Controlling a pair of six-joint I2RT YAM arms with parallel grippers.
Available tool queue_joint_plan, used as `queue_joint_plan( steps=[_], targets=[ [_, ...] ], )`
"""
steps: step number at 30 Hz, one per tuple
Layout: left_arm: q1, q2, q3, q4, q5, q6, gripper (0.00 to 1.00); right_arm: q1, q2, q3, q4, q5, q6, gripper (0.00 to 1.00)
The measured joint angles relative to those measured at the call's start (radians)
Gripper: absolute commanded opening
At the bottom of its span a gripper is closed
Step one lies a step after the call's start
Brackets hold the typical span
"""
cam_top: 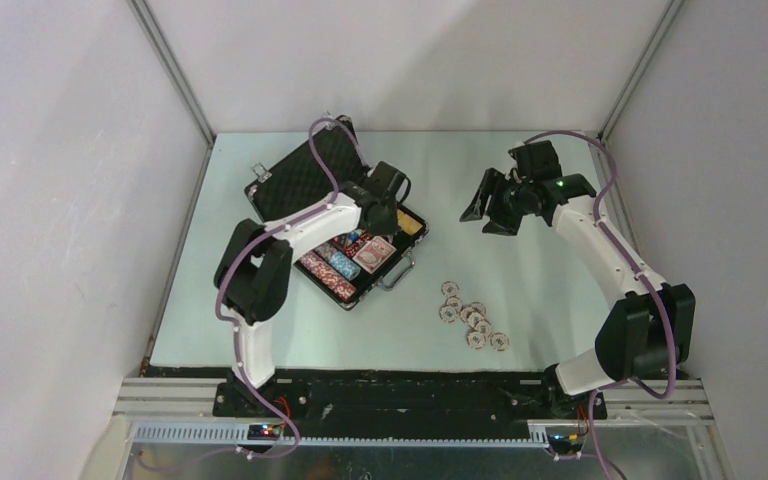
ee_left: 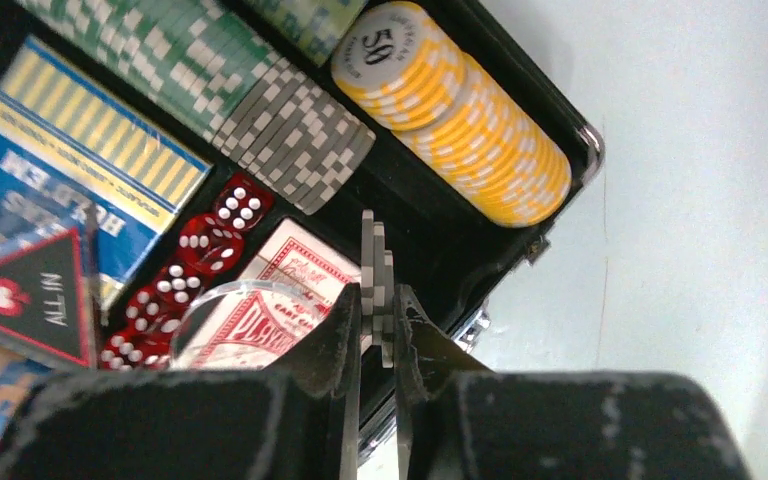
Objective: Pack up texas hold em set
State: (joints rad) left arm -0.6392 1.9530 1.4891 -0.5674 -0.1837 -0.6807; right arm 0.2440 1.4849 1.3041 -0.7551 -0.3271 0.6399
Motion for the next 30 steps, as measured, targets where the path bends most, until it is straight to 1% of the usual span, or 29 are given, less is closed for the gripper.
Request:
queue_joint_plan(
  steps=[5, 8, 11, 14, 18, 23, 30],
  targets=[
    [0.002, -0.040, 0.000, 0.000, 0.084, 0.299, 0.00, -0.004, 0.000, 0.000, 0.004, -0.010, 0.000, 0.62],
    [0.001, -0.042, 0.000, 0.004, 0.108, 0.453, 0.00, -0.005, 0.000, 0.000, 0.004, -0.011, 0.000, 0.62],
    [0.001, -0.042, 0.000, 0.014, 0.118, 0.561, 0.02, -0.005, 0.000, 0.000, 0.004, -0.015, 0.000, 0.62],
    [0.001, -0.042, -0.004, 0.062, 0.134, 0.649, 0.03, -0.005, 0.000, 0.000, 0.005, -0.018, 0.000, 0.62],
    [0.001, -0.042, -0.018, 0.134, 0.137, 0.706, 0.04, -0.005, 0.000, 0.000, 0.004, -0.017, 0.000, 0.62],
    [0.001, -0.032, -0.021, 0.188, 0.137, 0.737, 0.05, -0.005, 0.000, 0.000, 0.000, -0.016, -0.001, 0.62],
    [0.001, -0.001, -0.021, 0.190, 0.136, 0.768, 0.07, -0.011, 0.000, 0.000, -0.010, -0.009, -0.001, 0.62]
  ],
)
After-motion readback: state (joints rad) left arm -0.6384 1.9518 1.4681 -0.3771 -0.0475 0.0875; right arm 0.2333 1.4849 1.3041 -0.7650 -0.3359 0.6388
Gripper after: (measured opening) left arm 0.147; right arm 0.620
